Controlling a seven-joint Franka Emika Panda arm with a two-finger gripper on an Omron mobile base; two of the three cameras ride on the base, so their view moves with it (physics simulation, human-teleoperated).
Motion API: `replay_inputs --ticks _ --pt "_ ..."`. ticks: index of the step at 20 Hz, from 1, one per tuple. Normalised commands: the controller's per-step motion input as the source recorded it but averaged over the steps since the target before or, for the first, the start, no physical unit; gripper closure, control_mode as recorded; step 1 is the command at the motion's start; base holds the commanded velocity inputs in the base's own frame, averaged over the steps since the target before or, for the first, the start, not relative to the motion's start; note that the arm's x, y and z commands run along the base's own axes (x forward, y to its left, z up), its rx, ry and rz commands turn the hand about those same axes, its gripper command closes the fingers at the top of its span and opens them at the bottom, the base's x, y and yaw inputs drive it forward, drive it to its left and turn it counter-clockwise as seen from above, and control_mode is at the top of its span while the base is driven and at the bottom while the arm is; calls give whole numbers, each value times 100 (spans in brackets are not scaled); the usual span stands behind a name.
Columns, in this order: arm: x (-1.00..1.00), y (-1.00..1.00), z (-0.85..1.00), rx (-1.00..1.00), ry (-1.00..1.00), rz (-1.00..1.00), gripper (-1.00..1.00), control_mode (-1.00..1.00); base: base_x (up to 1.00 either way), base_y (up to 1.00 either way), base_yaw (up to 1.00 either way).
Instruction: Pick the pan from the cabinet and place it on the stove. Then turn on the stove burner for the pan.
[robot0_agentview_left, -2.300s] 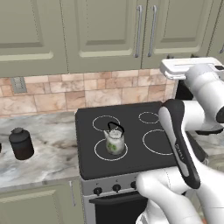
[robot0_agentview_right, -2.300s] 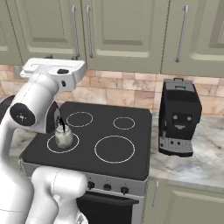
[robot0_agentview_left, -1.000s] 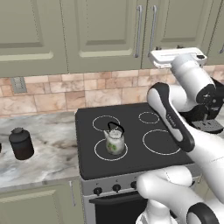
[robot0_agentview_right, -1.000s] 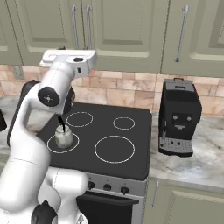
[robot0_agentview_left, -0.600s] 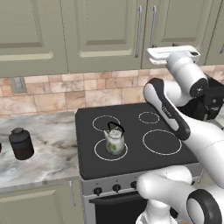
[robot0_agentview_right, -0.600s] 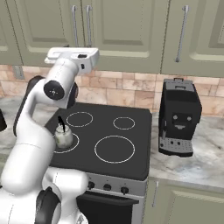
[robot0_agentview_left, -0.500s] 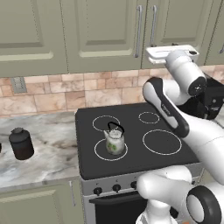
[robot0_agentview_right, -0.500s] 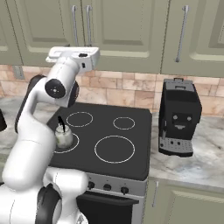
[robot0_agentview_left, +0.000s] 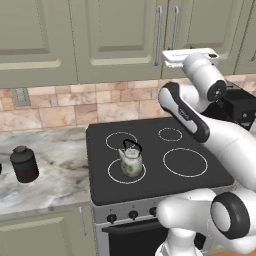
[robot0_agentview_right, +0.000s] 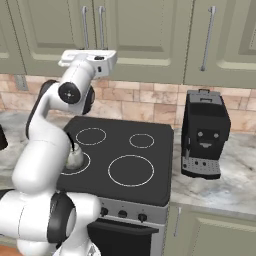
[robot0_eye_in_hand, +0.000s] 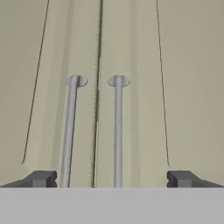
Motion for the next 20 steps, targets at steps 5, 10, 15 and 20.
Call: replay_inputs --ticks 5,10,15,20 --pt "35 0 0 0 1 0 -100 -100 0 0 0" --pt "36 0 0 0 0 0 -100 -100 0 0 0" --pt "37 0 0 0 0 0 -100 -100 0 0 0" --pt "37 0 0 0 0 0 -100 -100 0 0 0"
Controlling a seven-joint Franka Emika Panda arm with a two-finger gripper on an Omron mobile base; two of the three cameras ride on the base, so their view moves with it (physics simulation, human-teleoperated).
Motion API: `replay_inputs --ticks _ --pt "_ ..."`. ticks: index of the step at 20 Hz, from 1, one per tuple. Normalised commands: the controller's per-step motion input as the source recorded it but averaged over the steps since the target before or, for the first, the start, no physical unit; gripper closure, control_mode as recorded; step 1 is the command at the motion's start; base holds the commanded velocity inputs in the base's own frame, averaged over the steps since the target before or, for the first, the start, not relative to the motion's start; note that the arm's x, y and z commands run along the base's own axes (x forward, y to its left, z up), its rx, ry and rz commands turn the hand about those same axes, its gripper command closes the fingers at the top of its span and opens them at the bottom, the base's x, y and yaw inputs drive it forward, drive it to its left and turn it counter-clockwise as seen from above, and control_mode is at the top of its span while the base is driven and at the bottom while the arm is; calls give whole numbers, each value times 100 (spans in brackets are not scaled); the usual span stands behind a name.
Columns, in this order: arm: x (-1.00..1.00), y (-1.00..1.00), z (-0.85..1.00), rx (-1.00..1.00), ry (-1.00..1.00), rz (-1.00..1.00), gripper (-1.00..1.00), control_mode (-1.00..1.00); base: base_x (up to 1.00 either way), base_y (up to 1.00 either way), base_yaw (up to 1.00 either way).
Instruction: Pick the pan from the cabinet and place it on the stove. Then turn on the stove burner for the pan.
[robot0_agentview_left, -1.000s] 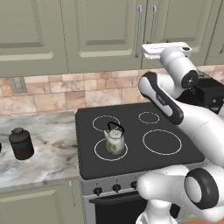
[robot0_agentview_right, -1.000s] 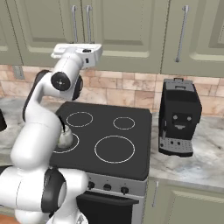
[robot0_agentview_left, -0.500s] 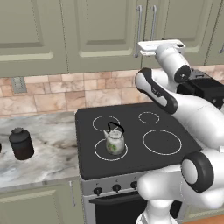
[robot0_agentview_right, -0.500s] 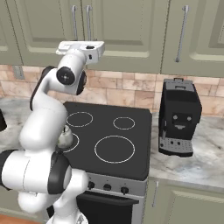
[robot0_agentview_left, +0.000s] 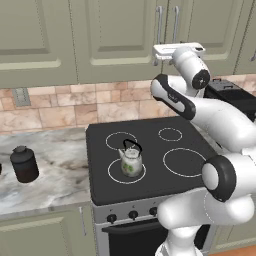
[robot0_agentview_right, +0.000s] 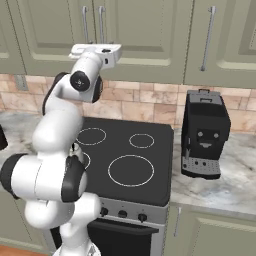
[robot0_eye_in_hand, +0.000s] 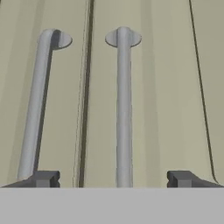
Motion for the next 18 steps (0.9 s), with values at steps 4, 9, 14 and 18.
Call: replay_inputs --ticks 4,9,14,18 --pt "37 0 0 0 0 1 -100 -100 0 0 0" --pt "37 0 0 0 0 1 -100 -100 0 0 0" --pt "38 0 0 0 1 2 100 -100 0 0 0" --pt "24 0 -2 0 0 0 100 -100 0 0 0"
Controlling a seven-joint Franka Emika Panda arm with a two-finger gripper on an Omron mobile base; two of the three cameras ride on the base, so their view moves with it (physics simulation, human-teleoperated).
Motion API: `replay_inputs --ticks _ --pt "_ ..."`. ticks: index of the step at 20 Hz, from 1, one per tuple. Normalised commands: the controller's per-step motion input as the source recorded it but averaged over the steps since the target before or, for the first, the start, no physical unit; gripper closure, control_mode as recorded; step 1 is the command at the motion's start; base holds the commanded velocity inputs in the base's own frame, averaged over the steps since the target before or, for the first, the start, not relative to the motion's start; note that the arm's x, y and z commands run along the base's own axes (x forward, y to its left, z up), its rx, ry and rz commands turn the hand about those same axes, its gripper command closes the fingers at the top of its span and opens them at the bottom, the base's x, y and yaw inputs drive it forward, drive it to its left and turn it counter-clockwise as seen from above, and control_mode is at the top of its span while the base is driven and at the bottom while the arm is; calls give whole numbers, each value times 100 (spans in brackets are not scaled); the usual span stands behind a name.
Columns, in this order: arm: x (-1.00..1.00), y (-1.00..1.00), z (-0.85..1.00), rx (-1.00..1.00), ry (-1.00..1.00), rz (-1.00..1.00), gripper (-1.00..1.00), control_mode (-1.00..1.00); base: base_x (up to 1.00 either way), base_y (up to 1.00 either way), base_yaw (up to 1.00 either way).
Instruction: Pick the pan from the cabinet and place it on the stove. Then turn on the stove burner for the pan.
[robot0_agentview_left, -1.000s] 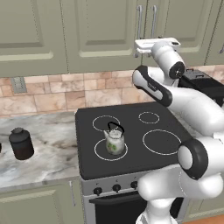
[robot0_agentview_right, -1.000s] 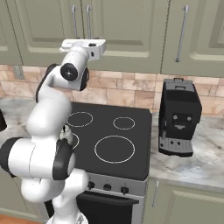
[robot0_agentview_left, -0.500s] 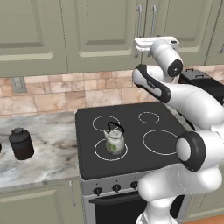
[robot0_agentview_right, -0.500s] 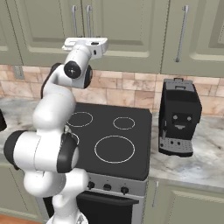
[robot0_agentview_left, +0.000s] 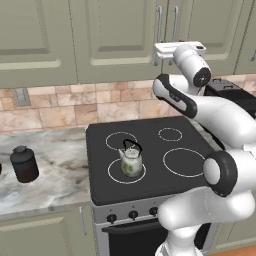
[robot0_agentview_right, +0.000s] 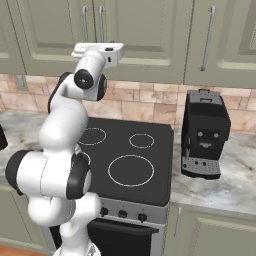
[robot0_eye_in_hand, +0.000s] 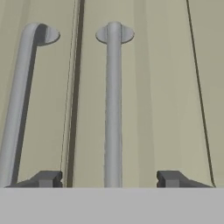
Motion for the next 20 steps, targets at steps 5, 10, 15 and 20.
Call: replay_inputs --ticks 5,10,15,20 --pt "1 4 -2 0 0 0 100 -100 0 0 0" --pt "-1 1 -2 -2 3 0 100 -100 0 0 0" --pt "-5 3 -4 -5 11 0 100 -100 0 0 0" --pt "-57 -22 0 0 7 2 100 -100 0 0 0"
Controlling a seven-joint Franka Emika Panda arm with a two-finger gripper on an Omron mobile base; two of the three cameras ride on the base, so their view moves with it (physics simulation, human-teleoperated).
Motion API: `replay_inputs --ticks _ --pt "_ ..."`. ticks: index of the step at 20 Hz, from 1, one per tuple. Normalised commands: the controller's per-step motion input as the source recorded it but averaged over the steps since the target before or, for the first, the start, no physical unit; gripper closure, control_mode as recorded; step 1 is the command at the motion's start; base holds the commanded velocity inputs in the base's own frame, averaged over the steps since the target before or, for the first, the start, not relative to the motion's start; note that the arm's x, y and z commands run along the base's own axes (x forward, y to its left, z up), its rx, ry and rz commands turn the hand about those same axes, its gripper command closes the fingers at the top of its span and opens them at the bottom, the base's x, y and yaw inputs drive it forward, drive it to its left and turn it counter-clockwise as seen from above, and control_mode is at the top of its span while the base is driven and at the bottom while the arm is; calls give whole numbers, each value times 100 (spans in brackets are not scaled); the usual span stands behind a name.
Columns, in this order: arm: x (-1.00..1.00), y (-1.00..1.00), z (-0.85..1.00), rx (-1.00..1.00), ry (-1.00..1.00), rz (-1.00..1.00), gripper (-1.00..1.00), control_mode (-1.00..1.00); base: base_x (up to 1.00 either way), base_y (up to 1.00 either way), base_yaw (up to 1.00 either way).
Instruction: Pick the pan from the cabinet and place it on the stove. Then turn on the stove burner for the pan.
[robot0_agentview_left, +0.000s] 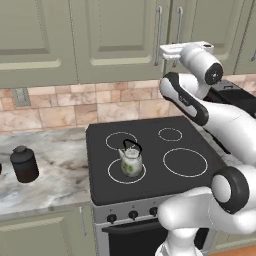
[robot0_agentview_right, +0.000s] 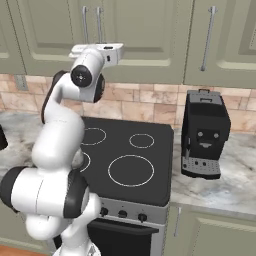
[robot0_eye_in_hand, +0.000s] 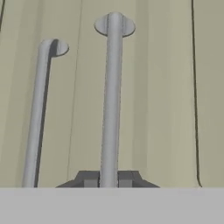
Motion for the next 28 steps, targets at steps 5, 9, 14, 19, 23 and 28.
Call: replay_inputs --ticks 5,9,14,19,23,28 --pt "-74 -40 1 0 5 3 100 -100 0 0 0" --pt "-81 -52 2 0 2 4 100 -100 0 0 0" --pt "-88 -64 0 0 0 4 100 -100 0 0 0" --pt "-72 -71 -1 0 0 6 100 -100 0 0 0" --pt "-23 -42 -20 -1 7 6 -100 -100 0 0 0" --pt "-20 0 -25 -7 6 6 -100 -100 0 0 0"
